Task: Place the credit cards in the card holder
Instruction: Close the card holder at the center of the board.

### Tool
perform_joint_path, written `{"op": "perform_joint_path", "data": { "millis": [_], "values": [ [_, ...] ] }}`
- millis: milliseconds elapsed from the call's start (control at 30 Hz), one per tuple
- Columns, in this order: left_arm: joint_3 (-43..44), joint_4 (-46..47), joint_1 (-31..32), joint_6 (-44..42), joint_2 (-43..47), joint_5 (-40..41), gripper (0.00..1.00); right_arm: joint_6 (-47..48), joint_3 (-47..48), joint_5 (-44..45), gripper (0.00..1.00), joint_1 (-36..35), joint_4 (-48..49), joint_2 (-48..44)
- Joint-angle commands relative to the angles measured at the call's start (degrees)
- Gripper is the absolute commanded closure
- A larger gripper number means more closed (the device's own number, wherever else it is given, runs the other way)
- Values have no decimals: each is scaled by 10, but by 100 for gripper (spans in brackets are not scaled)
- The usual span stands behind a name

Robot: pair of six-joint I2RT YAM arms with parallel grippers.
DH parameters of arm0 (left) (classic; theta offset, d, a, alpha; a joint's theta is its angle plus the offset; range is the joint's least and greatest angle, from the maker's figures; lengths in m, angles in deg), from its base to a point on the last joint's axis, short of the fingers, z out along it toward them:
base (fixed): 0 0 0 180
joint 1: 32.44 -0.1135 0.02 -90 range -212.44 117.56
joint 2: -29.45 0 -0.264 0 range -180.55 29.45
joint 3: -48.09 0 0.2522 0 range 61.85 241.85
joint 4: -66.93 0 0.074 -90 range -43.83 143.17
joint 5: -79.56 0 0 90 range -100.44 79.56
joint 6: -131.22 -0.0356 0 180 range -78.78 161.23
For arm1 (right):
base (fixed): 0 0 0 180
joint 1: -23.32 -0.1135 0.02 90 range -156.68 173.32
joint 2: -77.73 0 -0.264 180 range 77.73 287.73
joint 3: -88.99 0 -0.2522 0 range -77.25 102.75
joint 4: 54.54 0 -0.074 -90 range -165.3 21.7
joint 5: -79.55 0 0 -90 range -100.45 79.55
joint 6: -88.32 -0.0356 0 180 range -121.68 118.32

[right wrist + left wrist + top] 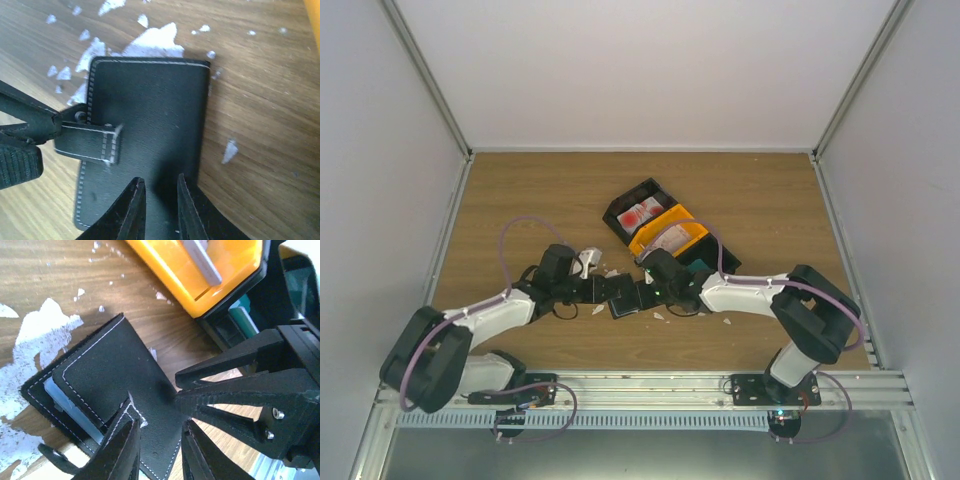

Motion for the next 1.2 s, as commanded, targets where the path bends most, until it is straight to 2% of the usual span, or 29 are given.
{"op": "perform_joint_path", "data": {
  "millis": [0,133,267,433,533,800,967,1067,1167],
  "values": [
    [12,40,0,-11,-46,-39,75,11,18,32,80,2,-30,15],
    [3,42,1,-6,-82,-33,76,9,25,34,79,2,-37,21],
    [-1,14,1,-3,-97,15,78,3,27,46,79,3,-46,16],
    [-9,-12,1,-8,-101,68,80,-4,29,48,63,6,-48,14],
    [-16,-14,1,-10,-111,79,81,-6,27,23,55,14,-29,26],
    [-32,1,1,-7,-125,81,82,-28,3,-115,53,34,94,62],
    [-32,2,1,-6,-124,81,82,-43,-2,-176,59,35,161,87],
    [-32,4,1,-6,-120,78,82,-51,-8,-186,74,35,183,85],
    [-29,6,1,-5,-111,71,82,-47,-12,-172,93,35,177,69]
  ]
}}
